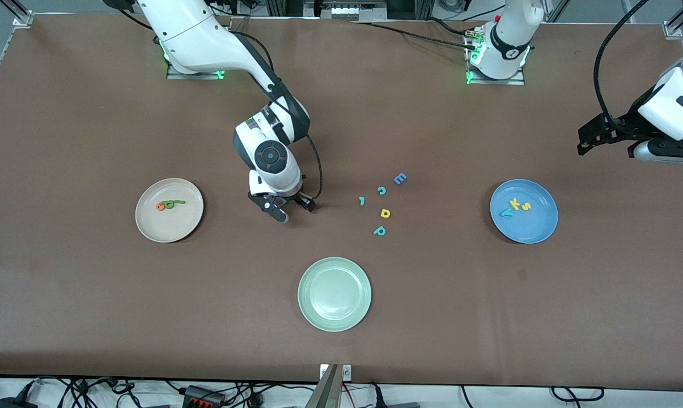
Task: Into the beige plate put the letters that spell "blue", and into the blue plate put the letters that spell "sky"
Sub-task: 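Grasp the yellow n with the right gripper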
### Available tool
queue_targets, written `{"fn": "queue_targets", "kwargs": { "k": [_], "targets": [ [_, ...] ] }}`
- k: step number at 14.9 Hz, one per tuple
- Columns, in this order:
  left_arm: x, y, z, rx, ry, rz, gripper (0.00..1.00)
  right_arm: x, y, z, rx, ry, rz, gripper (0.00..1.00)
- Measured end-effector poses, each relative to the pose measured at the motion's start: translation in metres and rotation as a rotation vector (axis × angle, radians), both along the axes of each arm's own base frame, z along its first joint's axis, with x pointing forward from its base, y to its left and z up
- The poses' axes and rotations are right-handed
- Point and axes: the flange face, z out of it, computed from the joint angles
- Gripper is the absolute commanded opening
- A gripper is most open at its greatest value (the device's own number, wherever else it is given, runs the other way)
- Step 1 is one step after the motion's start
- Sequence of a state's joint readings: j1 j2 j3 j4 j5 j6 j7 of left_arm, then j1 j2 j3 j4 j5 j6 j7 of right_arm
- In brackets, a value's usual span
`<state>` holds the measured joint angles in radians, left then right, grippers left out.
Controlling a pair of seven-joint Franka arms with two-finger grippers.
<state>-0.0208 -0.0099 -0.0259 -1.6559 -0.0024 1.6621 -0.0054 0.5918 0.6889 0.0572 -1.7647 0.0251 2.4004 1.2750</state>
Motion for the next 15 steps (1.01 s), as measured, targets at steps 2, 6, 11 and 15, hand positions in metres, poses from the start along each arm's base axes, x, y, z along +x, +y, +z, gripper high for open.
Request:
{"fn": "queue_targets", "kwargs": {
  "k": [2, 6, 11, 15],
  "targets": [
    [0.000, 0.000, 0.000, 0.000, 0.000, 0.000, 1.00, -0.006, 0.009, 0.003, 0.010, 0.002, -0.009, 0.90],
    [0.000, -0.001, 0.000, 0.000, 0.000, 0.000, 1.00, -0.005, 0.008, 0.005, 0.012, 0.001, -0.015, 0.90],
    [0.000, -0.002, 0.000, 0.000, 0.001, 0.000, 1.00, -0.006, -0.004, 0.006, 0.025, -0.023, -0.030, 0.91],
    [0.000, -0.002, 0.000, 0.000, 0.001, 0.000, 1.00, -0.014, -0.010, 0.002, 0.031, -0.034, -0.032, 0.89]
  ]
}}
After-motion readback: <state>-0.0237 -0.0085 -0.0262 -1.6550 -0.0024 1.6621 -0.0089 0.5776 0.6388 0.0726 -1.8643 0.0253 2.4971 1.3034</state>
